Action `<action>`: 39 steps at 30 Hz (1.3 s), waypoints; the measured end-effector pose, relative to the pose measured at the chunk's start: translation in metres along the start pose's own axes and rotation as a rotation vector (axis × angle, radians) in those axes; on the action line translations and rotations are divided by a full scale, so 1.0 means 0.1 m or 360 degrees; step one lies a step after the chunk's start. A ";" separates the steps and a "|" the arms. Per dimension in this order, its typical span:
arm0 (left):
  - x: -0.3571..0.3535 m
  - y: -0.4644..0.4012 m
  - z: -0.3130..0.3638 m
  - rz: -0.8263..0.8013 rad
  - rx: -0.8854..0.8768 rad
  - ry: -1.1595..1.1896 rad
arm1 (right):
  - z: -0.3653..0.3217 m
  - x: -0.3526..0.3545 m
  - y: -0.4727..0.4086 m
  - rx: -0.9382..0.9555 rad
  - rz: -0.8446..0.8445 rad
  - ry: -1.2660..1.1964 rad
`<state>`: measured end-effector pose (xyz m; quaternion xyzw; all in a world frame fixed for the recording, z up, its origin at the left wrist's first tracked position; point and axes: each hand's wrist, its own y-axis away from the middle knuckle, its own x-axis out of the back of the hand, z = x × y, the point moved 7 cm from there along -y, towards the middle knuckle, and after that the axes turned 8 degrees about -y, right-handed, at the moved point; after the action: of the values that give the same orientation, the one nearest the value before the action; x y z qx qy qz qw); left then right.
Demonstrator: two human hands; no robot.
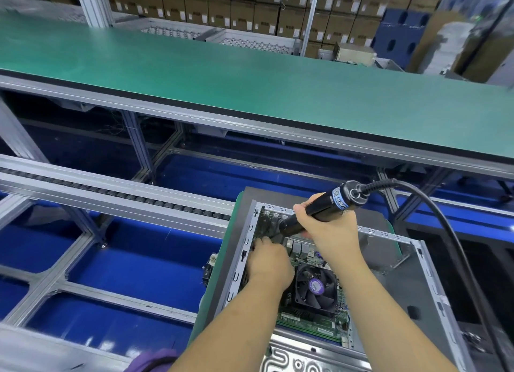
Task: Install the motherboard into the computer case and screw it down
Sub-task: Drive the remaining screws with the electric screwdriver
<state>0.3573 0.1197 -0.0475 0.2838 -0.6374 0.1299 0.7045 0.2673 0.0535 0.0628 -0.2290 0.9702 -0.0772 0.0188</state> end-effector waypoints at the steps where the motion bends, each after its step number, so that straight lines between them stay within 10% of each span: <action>1: -0.01 0.00 0.03 -0.0030 -0.0039 -0.0037 | 0.00 0.00 -0.01 0.0004 -0.0003 -0.0010; 28: -0.06 0.03 0.06 -0.0192 -0.0105 0.0028 | 0.03 0.04 -0.04 -0.0011 -0.0003 -0.0043; 39: -0.07 -0.11 -0.30 -0.0085 0.0584 0.1501 | -0.25 0.29 0.05 0.0016 0.0136 -0.0038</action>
<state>0.3867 0.1288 -0.0582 0.3296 -0.2091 0.3358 0.8572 0.2375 0.0489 0.0867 -0.1881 0.9784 -0.0784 0.0350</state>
